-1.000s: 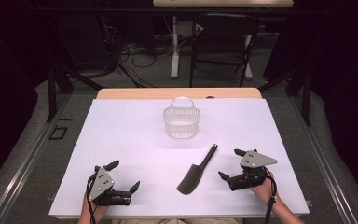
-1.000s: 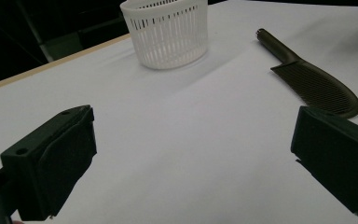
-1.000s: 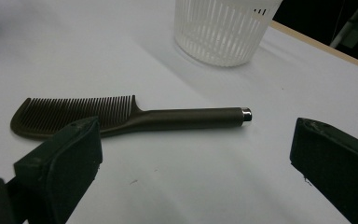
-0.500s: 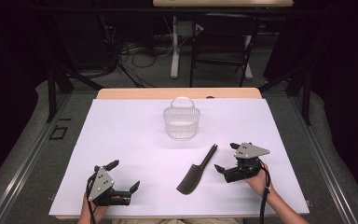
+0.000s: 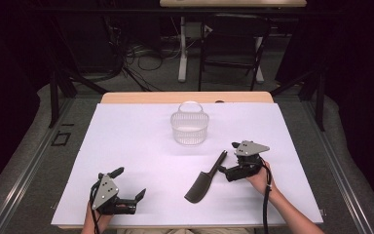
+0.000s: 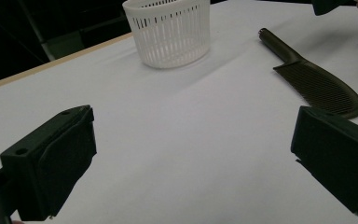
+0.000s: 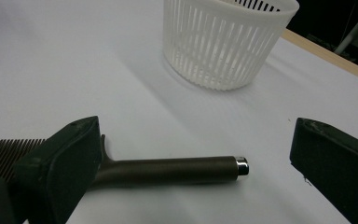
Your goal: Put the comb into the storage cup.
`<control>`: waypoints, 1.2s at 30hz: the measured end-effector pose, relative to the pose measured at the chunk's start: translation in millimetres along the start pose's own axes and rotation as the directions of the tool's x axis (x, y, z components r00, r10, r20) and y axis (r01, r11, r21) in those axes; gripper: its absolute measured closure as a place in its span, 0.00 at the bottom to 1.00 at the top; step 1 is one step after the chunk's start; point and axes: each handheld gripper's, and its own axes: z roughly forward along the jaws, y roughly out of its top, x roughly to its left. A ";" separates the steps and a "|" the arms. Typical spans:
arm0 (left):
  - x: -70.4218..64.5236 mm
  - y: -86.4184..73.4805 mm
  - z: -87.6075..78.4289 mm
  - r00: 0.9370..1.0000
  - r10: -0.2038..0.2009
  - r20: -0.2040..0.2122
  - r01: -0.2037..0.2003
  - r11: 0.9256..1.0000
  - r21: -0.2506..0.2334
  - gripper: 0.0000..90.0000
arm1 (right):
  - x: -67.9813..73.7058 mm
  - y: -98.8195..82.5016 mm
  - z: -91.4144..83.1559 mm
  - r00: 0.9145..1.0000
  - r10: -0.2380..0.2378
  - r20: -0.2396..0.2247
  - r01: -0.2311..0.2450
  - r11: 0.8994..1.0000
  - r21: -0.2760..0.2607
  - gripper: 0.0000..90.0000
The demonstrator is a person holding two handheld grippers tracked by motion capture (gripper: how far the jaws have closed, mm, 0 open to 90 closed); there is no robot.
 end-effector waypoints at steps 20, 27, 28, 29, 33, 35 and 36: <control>1.1 -0.2 -1.0 1.000 -0.001 -0.005 0.001 1.000 0.001 0.00 | -21.5 4.1 20.4 0.998 0.053 0.027 -0.054 0.998 0.023 0.00; 0.9 -0.4 -1.0 1.000 0.003 -0.007 -0.003 1.000 0.001 0.00 | -23.7 12.3 26.4 0.999 0.021 0.026 -0.022 0.999 0.034 0.00; 0.9 -0.4 -1.1 1.000 0.003 -0.006 -0.003 1.000 0.001 0.00 | -23.6 13.0 28.1 0.999 0.018 0.027 -0.019 0.999 0.039 0.00; 0.9 -0.4 -1.1 1.000 0.002 -0.007 -0.002 1.000 0.000 0.00 | -23.6 13.8 30.2 0.999 0.014 0.031 -0.016 0.999 0.051 0.01; 1.4 -0.6 -0.3 1.000 0.002 -0.006 -0.002 1.000 0.004 0.00 | -25.9 16.6 36.7 0.999 -0.001 0.036 -0.002 0.998 0.069 0.18; 1.7 -0.9 -0.4 1.000 -0.006 -0.008 0.006 1.000 0.003 0.00 | -27.0 16.4 39.3 0.999 -0.002 0.045 -0.001 0.997 0.080 0.24; 2.0 -1.0 -0.6 1.000 -0.007 -0.010 0.007 1.000 0.004 0.00 | -27.1 15.7 40.4 0.999 -0.002 0.047 -0.002 0.997 0.082 0.32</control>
